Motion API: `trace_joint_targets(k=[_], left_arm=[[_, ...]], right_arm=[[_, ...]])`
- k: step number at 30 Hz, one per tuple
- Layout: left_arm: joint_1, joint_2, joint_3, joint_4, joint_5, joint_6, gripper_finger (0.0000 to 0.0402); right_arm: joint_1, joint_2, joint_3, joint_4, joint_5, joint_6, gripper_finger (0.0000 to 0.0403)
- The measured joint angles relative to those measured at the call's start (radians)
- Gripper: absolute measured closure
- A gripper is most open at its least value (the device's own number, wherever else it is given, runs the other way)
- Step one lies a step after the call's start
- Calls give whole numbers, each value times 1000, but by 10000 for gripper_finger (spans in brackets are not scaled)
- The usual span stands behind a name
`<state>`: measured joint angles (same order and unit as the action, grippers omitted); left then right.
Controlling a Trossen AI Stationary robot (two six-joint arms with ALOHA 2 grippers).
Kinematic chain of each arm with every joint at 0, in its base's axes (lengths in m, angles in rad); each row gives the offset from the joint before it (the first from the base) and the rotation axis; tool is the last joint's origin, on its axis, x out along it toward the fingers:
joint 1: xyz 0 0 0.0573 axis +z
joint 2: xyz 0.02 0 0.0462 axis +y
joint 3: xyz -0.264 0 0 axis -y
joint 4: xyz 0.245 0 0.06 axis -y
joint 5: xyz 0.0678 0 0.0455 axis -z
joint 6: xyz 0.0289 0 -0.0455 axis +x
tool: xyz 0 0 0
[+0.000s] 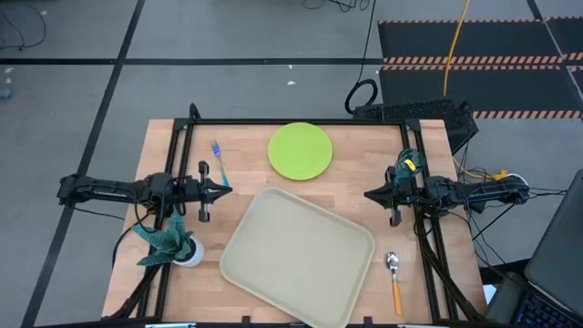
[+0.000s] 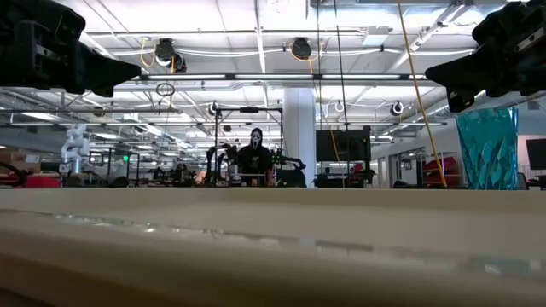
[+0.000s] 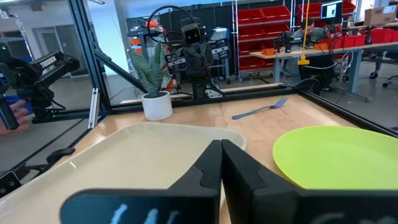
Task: Pick and place plate/cup/fork/spoon on tray
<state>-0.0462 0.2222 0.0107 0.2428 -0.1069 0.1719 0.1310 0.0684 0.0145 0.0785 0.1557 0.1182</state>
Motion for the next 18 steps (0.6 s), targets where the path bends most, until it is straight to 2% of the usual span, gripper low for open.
trace_joint_targets(k=[3,8,13,18], left_arm=[[0,0,0,12,1,-27,380],[0,0,-1,94,1,-160,380],[0,0,-1,202,1,-296,380],[0,0,-1,254,1,-420,380]], right_arm=[[0,0,0,1,0,0,403],[0,0,0,39,0,-1,403],[0,0,0,172,1,-60,403],[0,0,0,256,1,-52,403]])
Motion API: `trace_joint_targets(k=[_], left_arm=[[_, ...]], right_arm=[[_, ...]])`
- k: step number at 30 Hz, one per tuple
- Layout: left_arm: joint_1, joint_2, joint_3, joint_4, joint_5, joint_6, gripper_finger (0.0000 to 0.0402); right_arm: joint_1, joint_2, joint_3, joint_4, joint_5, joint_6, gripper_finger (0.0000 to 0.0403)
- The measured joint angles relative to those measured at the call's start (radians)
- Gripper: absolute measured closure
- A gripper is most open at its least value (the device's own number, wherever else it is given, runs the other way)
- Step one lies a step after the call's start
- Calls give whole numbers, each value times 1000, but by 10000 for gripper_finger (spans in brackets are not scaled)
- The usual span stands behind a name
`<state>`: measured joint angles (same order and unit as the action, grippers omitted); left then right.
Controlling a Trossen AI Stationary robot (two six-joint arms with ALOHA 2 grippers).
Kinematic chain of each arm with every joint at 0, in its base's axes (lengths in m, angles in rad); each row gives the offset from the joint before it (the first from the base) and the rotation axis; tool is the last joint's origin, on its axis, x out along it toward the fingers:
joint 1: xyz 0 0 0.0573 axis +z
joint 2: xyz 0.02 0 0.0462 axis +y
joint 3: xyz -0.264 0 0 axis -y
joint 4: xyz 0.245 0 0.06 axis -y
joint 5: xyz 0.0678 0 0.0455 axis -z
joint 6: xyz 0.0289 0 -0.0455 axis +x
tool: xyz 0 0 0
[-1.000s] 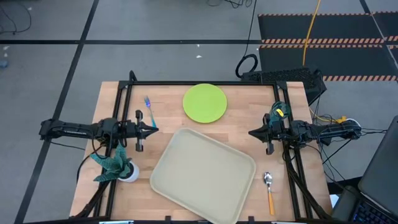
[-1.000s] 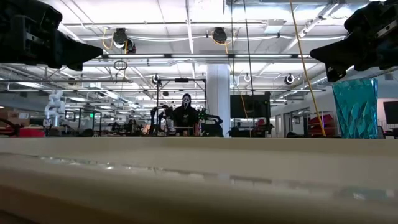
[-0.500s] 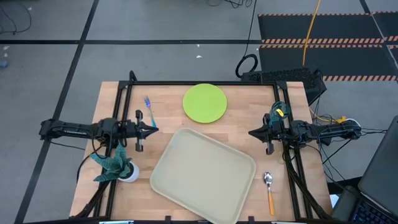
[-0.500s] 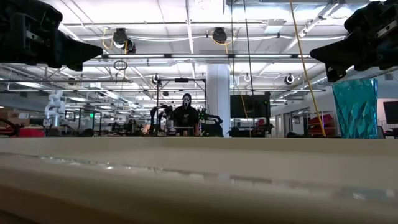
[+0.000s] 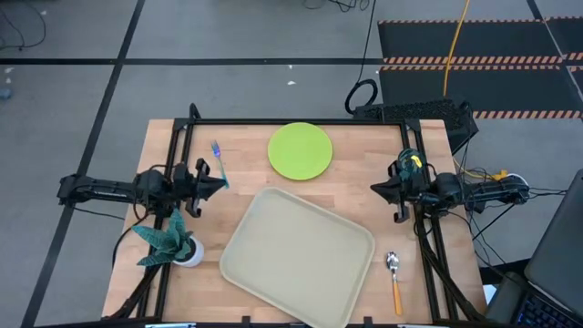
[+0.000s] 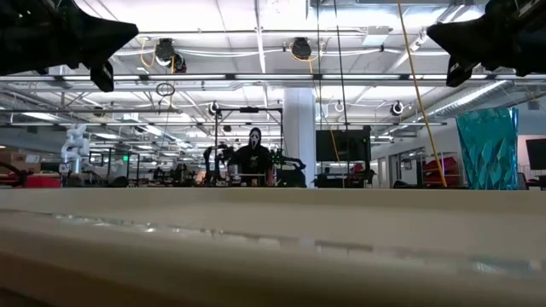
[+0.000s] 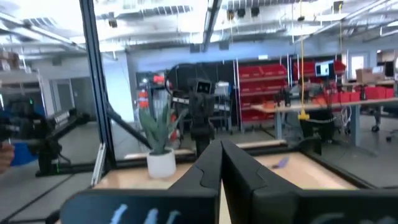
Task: Pick and place plate/cup/fork/spoon on tray
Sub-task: Move the gray serving tray to the center of the table
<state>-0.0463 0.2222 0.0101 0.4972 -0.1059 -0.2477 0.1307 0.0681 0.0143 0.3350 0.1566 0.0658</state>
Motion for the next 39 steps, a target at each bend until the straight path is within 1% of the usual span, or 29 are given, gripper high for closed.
trace_joint_targets(k=[3,4,5,6,7,9,11,12,15,20,22,24,27,30,34,36,39], left_arm=[[6,0,0,77,-29,28,380],[10,0,3,105,-64,15,380],[16,0,19,97,-110,-20,380],[23,0,49,51,-150,-50,380],[31,2,92,-45,-172,-68,380],[46,37,208,-310,-195,-105,380],[57,117,323,-534,-214,-153,380],[63,175,382,-608,-218,-172,380],[74,352,553,-748,-216,-181,380],[98,731,837,-1064,-149,-95,380],[113,876,927,-1173,-106,-70,379],[133,991,993,-1221,-51,-77,374],[167,1134,1029,-1272,58,-120,348],[207,1228,1026,-1337,149,-151,304],[265,1301,1012,-1405,193,-193,234],[284,1306,1012,-1379,228,-219,201],[297,1306,1012,-1298,328,-271,158]], right_arm=[[0,0,0,6,0,2,403],[0,0,0,6,0,11,403],[0,0,0,5,0,29,403],[0,0,0,2,0,51,403],[0,0,0,-4,1,67,403],[-1,1,0,-7,6,68,403],[-1,0,0,-8,36,51,403],[-1,0,0,-11,56,48,403],[-1,2,0,-23,103,27,403],[-1,13,0,-45,115,-34,403],[-1,20,0,-52,136,-49,403],[-1,26,0,-51,147,-63,402],[-1,30,0,-35,176,-85,392],[-1,34,0,-28,212,-113,370],[-1,44,0,-42,280,-138,325],[-1,50,0,-52,324,-139,299],[-1,58,0,-70,392,-137,263]])
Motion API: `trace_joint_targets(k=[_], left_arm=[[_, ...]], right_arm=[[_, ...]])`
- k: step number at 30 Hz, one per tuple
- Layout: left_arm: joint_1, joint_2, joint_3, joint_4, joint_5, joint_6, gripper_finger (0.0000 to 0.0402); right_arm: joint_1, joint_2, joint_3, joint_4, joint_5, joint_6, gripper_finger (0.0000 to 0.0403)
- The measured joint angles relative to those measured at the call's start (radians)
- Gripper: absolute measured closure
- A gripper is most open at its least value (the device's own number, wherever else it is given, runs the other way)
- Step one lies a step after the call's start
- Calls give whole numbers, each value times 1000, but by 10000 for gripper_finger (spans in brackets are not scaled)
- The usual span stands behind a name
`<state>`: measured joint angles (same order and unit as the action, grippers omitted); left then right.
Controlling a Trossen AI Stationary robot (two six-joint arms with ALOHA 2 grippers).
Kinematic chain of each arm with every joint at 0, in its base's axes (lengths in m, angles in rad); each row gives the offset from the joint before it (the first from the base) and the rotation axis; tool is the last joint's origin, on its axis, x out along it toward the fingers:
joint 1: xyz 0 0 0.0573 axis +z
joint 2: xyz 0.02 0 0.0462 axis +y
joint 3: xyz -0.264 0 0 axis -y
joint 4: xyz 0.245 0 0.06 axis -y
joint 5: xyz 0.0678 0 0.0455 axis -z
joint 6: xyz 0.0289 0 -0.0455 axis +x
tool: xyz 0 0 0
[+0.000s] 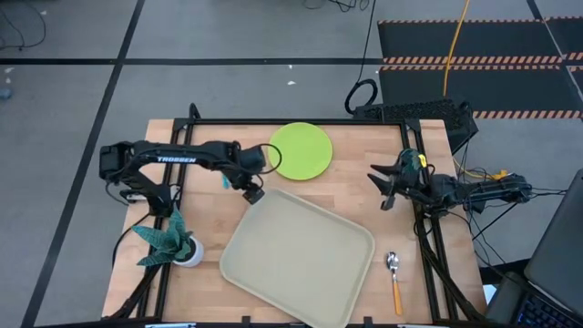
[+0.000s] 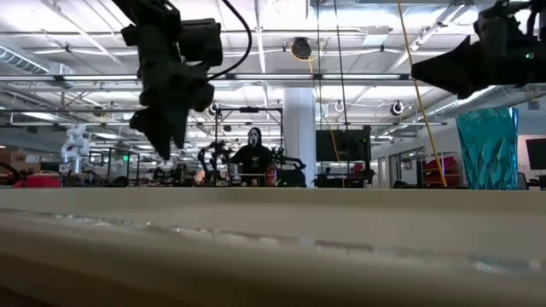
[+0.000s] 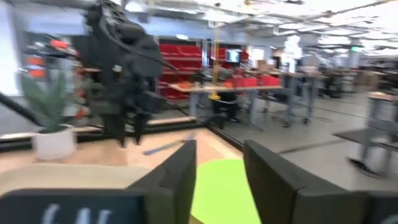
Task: Pick and place plate/cup/fork/spoon on tray
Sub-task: Move the gray serving tray to the center of the table
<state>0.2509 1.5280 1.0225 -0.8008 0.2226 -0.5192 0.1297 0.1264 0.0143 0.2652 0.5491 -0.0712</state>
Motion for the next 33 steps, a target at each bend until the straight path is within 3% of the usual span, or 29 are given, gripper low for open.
trace_joint_targets(k=[4,9,13,25,33], left_arm=[[-13,5,0,67,101,-85,122],[-42,53,1,79,65,-137,111],[-70,110,1,71,-6,-137,126],[-108,222,1,69,-68,-153,200],[-106,210,0,70,-99,-255,322]], right_arm=[[0,5,0,-34,37,3,226],[0,6,0,-60,34,-1,205],[0,7,0,-61,31,-2,202],[0,9,0,-92,27,55,203],[0,8,0,-135,24,97,203]])
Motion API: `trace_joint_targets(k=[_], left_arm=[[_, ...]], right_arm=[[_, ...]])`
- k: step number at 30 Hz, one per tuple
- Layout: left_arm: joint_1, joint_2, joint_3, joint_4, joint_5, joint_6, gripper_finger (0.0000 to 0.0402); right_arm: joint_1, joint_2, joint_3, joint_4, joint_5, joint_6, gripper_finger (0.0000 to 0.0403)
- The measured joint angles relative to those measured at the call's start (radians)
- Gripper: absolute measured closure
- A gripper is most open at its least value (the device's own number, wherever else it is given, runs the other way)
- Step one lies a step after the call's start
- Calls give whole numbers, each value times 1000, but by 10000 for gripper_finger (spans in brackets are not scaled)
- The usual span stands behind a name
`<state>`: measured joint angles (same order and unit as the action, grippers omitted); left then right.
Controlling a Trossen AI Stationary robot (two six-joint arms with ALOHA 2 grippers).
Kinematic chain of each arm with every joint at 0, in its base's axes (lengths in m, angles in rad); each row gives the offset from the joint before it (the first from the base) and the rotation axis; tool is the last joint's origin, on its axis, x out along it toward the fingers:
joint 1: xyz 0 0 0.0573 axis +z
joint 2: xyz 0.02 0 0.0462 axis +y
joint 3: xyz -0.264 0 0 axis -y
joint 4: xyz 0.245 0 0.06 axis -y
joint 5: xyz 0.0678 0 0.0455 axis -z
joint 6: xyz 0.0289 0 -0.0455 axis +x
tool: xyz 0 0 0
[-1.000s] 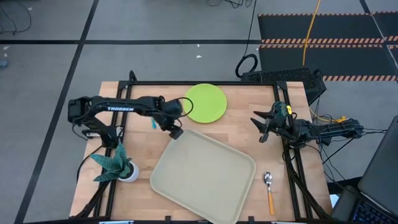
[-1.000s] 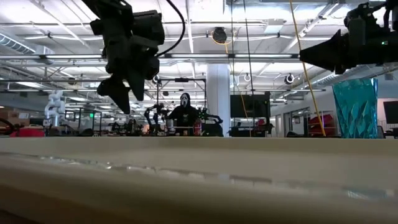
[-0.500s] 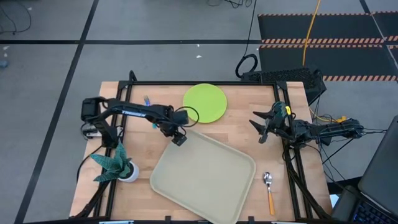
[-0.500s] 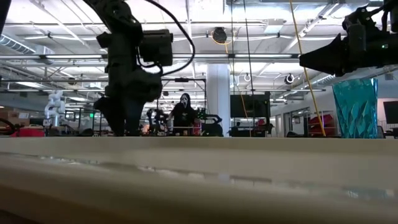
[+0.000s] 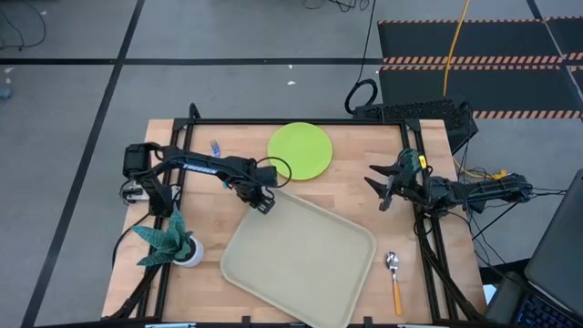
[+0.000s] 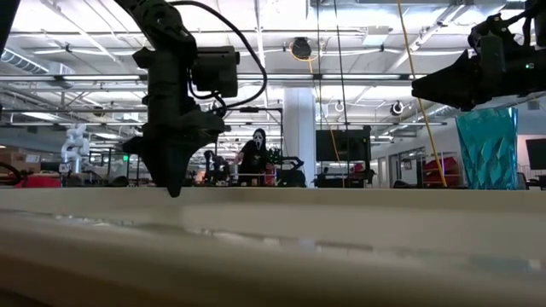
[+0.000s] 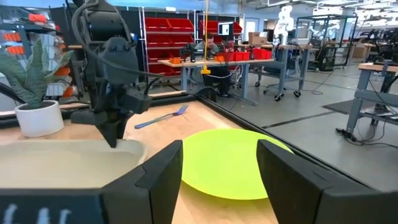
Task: Pick and place plate/cup/fork/spoon on tray
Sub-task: Move the gray serving tray to the center of the table
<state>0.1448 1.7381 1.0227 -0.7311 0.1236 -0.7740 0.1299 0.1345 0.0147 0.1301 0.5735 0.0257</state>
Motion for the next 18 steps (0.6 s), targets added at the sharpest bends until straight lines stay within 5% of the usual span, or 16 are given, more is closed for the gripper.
trace_joint_targets(k=[3,18], left_arm=[[-3,-1,1,8,14,-32,359],[-3,-1,2,-47,37,-128,359]], right_arm=[[0,0,0,-19,0,-1,203],[1,0,0,-49,-20,15,202]])
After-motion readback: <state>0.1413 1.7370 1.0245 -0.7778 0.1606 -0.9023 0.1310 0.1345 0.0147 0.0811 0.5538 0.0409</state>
